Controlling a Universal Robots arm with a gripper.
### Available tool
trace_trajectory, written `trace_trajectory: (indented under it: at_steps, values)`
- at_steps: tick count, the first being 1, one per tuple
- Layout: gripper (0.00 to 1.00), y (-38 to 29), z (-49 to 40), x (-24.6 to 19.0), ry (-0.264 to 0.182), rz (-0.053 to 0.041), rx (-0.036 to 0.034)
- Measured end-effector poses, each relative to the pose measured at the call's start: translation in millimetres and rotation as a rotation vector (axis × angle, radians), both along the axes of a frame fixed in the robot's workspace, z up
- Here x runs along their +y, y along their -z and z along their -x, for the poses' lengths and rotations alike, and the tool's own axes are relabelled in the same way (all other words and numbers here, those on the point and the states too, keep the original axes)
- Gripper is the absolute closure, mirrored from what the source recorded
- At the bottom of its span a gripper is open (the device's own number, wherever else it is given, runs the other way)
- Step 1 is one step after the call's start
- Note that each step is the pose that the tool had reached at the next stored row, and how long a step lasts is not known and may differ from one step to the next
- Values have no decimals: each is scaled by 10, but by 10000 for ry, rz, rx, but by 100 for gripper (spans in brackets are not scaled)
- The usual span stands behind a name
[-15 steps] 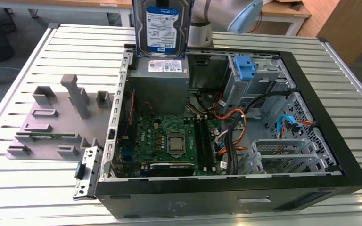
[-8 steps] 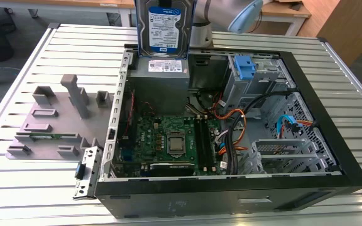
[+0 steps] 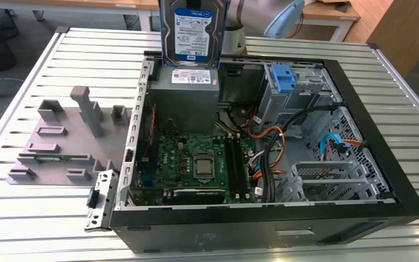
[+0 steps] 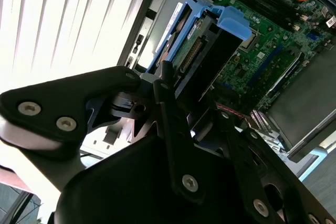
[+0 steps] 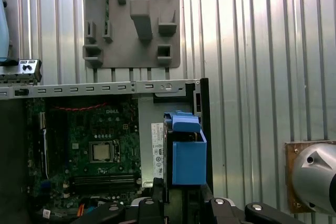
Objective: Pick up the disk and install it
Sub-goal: 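Pick up the disk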
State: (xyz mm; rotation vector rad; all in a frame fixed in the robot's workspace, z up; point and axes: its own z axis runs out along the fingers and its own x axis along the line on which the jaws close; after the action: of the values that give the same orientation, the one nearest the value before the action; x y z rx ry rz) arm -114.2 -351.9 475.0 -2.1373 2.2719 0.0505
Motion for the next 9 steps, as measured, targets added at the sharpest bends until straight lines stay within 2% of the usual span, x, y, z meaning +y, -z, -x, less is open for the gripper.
trace_trajectory:
  at_steps: [9]
  values:
    - [65, 0, -37, 0, 0, 0, -1]
